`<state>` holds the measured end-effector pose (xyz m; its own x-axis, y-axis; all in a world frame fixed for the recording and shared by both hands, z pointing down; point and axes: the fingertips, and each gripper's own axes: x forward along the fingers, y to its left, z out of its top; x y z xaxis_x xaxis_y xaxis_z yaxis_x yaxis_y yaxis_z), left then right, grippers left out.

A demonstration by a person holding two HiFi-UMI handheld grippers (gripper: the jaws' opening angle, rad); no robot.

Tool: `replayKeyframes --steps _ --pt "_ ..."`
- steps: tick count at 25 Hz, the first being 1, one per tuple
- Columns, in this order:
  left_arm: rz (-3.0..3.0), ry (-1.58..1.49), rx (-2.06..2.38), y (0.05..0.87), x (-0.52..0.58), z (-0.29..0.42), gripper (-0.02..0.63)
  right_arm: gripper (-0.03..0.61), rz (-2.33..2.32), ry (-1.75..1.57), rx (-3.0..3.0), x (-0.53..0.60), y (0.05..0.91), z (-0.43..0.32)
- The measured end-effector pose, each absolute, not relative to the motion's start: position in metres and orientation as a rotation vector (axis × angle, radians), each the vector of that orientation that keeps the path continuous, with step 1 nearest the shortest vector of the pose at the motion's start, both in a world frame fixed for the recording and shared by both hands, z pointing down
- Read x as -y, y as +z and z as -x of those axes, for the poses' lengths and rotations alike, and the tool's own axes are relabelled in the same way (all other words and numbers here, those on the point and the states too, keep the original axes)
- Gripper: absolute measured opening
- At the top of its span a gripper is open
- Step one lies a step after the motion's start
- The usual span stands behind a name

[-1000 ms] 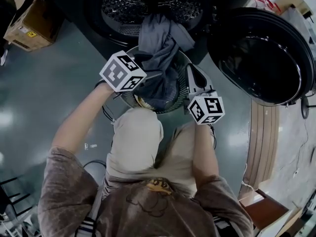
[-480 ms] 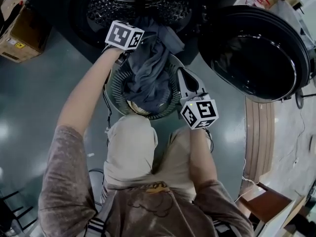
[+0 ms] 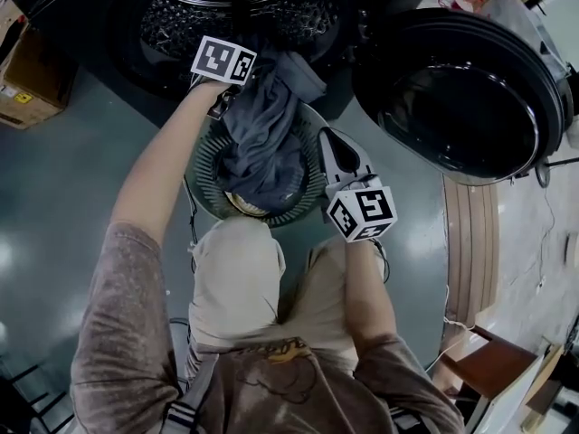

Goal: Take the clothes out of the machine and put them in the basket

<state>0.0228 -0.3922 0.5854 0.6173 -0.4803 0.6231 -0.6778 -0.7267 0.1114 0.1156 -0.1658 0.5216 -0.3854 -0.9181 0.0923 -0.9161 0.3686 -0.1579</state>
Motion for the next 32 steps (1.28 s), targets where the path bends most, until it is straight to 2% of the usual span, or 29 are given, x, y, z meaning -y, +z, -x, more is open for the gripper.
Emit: replayKeyframes --steps 3,5,8,18,26,28,31,32 --pt "-2.503 0.834 0.916 0.582 0.384 -0.023 0.164 -0.002 1.739 -0.293 -2.585 0.166 0.523 -0.117" --pt "-2.495 0.815 0.891 0.579 0.376 -0.021 0.109 -0.002 1.742 -0.295 -2.585 0.166 0.524 -0.117" --pt "-2.504 0.778 0.802 0.570 0.352 -0.016 0.086 -0.002 1.750 -0.293 -2.584 0.165 0.525 -0.120" --pt "-2.585 0.830 0.494 0.554 0.194 -0.002 0.082 -0.002 1.719 -0.277 -2.597 0.158 0.520 -0.114" --pt "-2.520 0.873 0.385 0.577 0.125 0.015 0.089 -0.002 1.653 -0.268 -2.634 0.159 0.519 -0.097" --pt "-2.532 0.891 0.414 0.583 0.126 0.019 0.112 -0.002 1.645 -0.271 -2.646 0.160 0.521 -0.093" --pt "-2.549 0.833 0.499 0.577 0.141 0.023 0.231 -0.002 1.644 -0.277 -2.646 0.163 0.522 -0.093" --pt "-2.556 0.809 0.526 0.574 0.146 0.024 0.241 -0.002 1.645 -0.281 -2.643 0.164 0.522 -0.093"
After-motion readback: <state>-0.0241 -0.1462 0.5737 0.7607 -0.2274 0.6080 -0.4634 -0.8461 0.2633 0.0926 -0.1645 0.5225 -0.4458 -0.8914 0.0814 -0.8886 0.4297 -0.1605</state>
